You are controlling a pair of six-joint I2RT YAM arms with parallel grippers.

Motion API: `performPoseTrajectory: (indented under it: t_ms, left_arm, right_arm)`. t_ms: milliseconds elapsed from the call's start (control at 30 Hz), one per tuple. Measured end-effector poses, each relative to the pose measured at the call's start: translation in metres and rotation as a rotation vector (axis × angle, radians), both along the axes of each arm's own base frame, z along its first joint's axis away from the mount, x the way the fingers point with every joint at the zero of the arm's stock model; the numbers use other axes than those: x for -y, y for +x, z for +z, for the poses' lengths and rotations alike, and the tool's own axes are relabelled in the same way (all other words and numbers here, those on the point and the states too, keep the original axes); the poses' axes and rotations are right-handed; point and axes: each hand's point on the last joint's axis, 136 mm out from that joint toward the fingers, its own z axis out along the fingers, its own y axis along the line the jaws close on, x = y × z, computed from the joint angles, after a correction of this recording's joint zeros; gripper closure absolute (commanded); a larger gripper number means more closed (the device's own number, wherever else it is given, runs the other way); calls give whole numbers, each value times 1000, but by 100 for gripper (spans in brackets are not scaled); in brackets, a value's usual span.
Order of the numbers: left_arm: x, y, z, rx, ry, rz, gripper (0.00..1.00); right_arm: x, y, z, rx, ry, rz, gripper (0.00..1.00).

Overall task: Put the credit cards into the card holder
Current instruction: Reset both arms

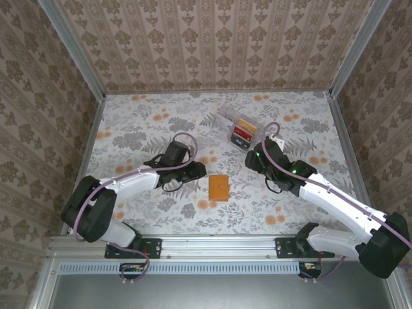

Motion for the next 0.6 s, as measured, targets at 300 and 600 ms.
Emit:
performPoseTrajectory:
  t_ms: [300,600]
  left_arm:
    - [-33,13,8,56,84,85,59]
    - [-92,33,39,225,238,220,35]
  right_arm:
    - [61,19,-19,-3,-222,-115,30]
    - [99,46,-39,22,-509,-92,14]
